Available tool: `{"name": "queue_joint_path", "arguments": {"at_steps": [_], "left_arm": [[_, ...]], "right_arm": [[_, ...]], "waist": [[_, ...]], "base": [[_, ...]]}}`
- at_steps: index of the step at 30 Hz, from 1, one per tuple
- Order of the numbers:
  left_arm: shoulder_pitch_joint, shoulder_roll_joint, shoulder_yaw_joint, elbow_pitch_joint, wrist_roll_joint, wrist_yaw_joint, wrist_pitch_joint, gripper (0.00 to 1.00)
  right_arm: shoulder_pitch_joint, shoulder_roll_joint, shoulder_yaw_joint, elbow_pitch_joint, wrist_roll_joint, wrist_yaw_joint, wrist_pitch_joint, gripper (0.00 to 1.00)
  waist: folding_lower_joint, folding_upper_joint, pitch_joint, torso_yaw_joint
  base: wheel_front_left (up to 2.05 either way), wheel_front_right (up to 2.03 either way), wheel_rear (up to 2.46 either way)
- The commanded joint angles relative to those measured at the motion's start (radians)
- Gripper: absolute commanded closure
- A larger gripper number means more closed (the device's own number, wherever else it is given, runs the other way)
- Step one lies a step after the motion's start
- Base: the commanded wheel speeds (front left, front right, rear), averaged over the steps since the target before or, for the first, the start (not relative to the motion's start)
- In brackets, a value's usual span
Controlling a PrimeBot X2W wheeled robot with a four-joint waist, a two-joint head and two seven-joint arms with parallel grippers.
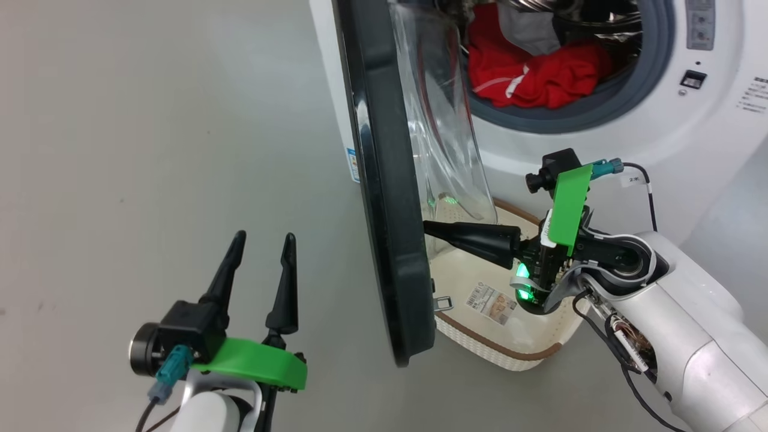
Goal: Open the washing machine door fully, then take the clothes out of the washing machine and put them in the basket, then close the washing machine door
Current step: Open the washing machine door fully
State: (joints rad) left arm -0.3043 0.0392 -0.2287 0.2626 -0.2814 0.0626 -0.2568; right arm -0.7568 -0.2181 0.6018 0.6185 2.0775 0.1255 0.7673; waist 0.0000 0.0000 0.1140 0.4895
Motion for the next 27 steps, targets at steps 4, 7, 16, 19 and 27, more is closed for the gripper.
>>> {"name": "queue_joint_path", "arguments": {"at_steps": [4, 7, 16, 19, 27], "left_arm": [[0.004, 0.013, 0.023, -0.022, -0.012, 0.011, -0.004, 0.00], [0.014, 0.019, 0.029, -0.027, -0.016, 0.016, -0.004, 0.00], [0.041, 0.029, 0.041, -0.053, -0.021, 0.034, -0.004, 0.00], [0.050, 0.031, 0.041, -0.061, -0.022, 0.039, -0.004, 0.00], [0.060, 0.035, 0.039, -0.075, -0.027, 0.048, -0.004, 0.00]], "right_arm": [[0.025, 0.028, 0.023, -0.022, 0.023, 0.005, 0.006, 1.00], [0.022, 0.042, 0.041, -0.022, 0.026, 0.005, 0.014, 1.00], [0.003, 0.081, 0.084, -0.001, 0.026, 0.005, 0.035, 1.00], [0.000, 0.090, 0.092, 0.006, 0.026, 0.005, 0.039, 1.00], [-0.007, 0.096, 0.105, 0.022, 0.010, 0.005, 0.034, 1.00]], "waist": [[0.0000, 0.0000, -0.017, 0.049], [0.0000, 0.0000, -0.019, 0.052], [0.0000, 0.0000, -0.033, 0.054], [0.0000, 0.0000, -0.037, 0.053], [0.0000, 0.0000, -0.038, 0.052]], "base": [[0.00, 0.00, 0.00], [0.00, 0.00, 0.00], [0.00, 0.00, 0.00], [0.00, 0.00, 0.00], [0.00, 0.00, 0.00]]}}
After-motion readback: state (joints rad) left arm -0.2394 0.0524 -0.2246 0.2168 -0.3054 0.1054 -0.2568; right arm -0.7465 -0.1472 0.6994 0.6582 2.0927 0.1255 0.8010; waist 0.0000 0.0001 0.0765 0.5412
